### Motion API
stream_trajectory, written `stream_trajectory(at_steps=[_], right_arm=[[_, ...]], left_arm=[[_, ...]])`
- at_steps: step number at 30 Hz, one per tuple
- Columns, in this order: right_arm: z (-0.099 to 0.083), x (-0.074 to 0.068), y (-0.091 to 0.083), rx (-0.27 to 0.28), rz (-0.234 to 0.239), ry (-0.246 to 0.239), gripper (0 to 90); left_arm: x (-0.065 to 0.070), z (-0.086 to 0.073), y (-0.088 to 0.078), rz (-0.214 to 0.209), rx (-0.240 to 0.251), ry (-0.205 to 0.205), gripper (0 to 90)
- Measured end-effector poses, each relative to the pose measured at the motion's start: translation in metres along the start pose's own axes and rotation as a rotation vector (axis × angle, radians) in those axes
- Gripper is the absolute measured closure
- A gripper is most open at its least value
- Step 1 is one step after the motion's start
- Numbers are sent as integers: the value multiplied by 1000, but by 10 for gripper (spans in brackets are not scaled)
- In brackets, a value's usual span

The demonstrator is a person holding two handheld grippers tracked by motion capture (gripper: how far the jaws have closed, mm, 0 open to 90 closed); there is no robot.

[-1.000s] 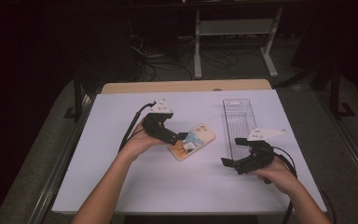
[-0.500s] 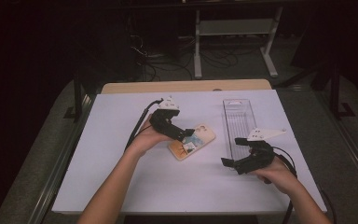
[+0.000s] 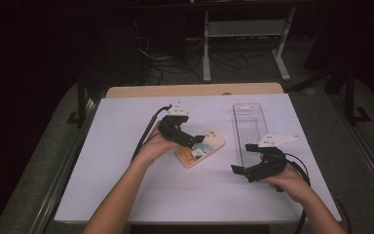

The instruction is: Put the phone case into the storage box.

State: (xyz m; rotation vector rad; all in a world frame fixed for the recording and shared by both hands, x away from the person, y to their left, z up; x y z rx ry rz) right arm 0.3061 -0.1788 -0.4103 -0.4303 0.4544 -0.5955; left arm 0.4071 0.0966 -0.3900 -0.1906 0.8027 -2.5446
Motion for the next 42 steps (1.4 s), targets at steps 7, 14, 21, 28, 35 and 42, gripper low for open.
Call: stream_trajectory(at_steps=[7,14,21,28,35,42], right_arm=[[0,0,0,-1,-1,0,7],[0,0,0,1,-2,-3,7],[0,0,0,0,-2,-3,7],[0,0,0,-1,-2,-4,8],[0,0,0,-2,-2,-8,7],[0,0,0,-2,-2,-9,7]], left_arm=[[1,-7,6,7,-27,-2,0],[3,-15,14,2,-61,-3,0],[6,-21,21,6,-91,11,0],[7,-25,26,7,-132,31,0],[9,-29,32,15,-147,15,0],[11,-36,38,16,-182,26,0]])
Point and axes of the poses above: each handheld gripper's, and its own axes: y roughly forward along the jaws, z roughly out of its top, x roughly to its right, the point moved 2 cm from there along y, roughly forward along the jaws, and after that the axes turned 5 degrees about y, right-handed, at the moved point
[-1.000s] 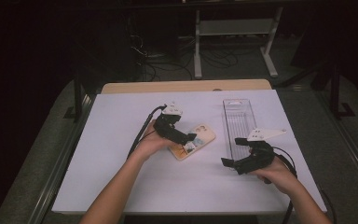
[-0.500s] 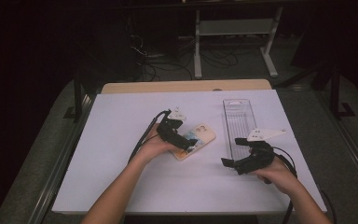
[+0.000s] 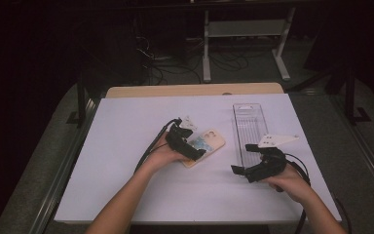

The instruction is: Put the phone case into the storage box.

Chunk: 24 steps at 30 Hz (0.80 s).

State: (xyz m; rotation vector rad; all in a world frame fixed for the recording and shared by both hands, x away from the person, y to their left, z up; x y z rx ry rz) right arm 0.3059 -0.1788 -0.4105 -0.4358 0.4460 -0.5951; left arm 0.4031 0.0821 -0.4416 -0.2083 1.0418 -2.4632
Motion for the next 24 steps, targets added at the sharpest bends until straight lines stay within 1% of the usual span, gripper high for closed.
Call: stream_trajectory(at_steps=[1,6,7,10,13,20,21,22,24], right_arm=[[0,0,0,0,0,0,7],[0,0,0,0,0,-2,7],[0,0,0,0,-1,-1,7],[0,0,0,-2,-3,-3,7],[0,0,0,-3,-3,-4,7],[0,0,0,-2,-3,-3,7],[0,0,0,-2,-3,-3,8],[0,0,0,-3,-4,-5,7],[0,0,0,-3,-4,-5,8]], left_arm=[[0,0,1,0,-7,8,0],[1,-3,6,7,-28,13,0],[2,-3,6,7,-27,9,0],[2,-5,9,11,-42,18,0],[3,-7,11,4,-57,12,0],[5,-9,17,5,-77,18,0],[5,-9,17,4,-85,27,0],[6,-10,18,9,-89,28,0],[7,-11,20,5,-100,35,0]])
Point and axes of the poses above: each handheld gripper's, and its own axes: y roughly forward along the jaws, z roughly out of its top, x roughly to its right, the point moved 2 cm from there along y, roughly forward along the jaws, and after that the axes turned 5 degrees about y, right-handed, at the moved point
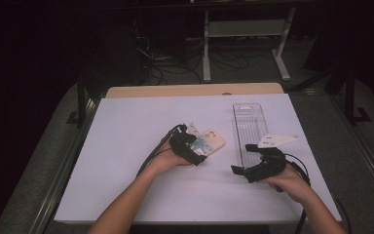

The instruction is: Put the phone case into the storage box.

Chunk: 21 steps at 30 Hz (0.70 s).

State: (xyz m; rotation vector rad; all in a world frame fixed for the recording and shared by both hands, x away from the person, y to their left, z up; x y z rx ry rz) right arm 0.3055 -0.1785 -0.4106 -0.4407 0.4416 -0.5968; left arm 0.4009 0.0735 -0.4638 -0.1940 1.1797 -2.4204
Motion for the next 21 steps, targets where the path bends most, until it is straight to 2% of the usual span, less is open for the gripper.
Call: stream_trajectory(at_steps=[2,4,21], right_arm=[[0,0,0,0,0,1,7],[0,0,0,1,0,1,7],[0,0,0,0,2,-1,7]], left_arm=[[0,0,1,4,0,4,4],[1,0,1,7,7,3,49],[-1,-4,-1,-7,20,-22,93]])
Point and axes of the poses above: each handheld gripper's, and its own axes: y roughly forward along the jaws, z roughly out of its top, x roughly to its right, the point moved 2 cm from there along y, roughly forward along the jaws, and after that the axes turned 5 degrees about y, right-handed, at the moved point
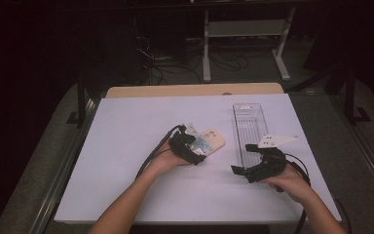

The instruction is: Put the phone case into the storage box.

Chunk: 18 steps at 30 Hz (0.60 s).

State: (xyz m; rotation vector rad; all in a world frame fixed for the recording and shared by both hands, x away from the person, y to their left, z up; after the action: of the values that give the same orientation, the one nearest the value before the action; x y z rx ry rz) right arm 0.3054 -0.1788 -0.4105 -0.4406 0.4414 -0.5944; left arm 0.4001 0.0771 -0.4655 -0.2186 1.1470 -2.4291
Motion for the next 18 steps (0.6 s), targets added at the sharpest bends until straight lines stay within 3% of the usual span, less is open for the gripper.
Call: stream_trajectory(at_steps=[18], right_arm=[[0,0,0,1,1,3,7]], left_arm=[[4,-4,-1,27,34,-20,102]])
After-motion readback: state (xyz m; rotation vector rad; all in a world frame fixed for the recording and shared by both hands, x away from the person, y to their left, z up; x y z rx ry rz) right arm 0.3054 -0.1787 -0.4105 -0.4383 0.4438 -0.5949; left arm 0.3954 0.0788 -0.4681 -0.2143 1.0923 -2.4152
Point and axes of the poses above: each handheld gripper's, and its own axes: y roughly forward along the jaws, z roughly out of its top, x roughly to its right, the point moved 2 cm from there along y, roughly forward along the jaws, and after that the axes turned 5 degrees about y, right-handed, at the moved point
